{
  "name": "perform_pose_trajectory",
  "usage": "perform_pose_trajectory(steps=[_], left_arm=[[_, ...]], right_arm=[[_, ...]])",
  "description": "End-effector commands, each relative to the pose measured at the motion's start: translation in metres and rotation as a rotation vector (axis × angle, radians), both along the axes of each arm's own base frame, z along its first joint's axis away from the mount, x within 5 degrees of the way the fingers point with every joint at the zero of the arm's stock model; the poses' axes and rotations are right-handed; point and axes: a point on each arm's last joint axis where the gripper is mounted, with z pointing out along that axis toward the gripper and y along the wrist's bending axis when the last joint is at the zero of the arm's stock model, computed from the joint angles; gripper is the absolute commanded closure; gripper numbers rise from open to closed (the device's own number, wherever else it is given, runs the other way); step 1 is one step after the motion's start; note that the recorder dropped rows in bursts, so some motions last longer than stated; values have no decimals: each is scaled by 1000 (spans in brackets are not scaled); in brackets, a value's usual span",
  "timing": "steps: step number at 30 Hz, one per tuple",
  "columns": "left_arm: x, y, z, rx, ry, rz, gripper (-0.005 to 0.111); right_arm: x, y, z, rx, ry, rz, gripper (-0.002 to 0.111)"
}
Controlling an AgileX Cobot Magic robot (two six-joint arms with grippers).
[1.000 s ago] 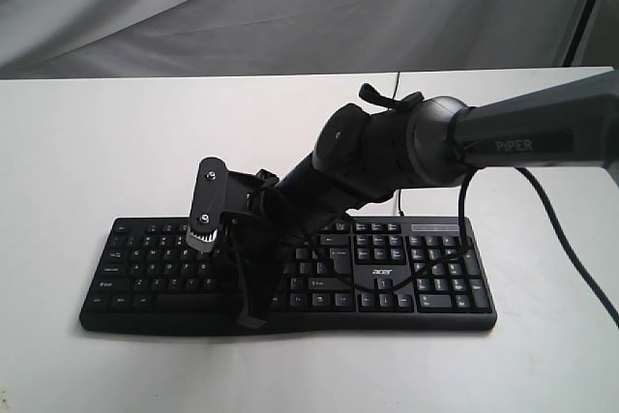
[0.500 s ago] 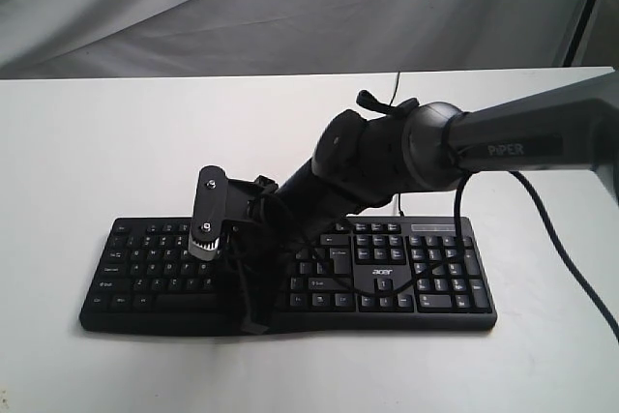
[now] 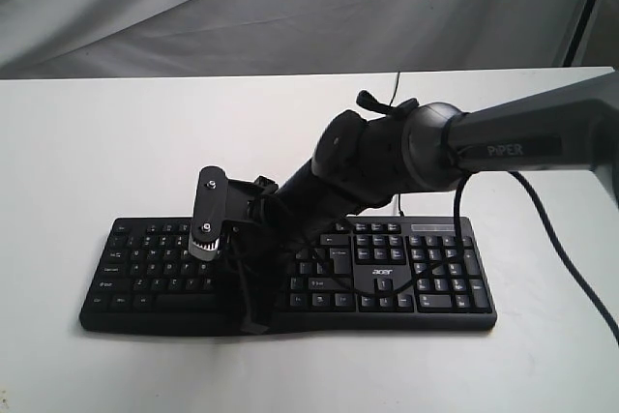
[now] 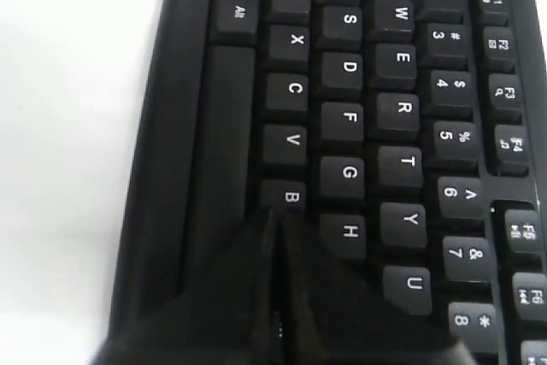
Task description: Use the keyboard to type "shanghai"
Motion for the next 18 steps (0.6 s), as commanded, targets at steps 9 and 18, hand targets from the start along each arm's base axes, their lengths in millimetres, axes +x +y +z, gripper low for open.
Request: perform_pose_trajectory(steps=[9, 18], left_arm=[[0, 0, 0, -5, 1, -4, 106], [0, 0, 0, -5, 1, -4, 106]], right_arm=[[0, 1, 10, 11, -32, 12, 108], [-1, 5, 19, 31, -52, -1, 108]])
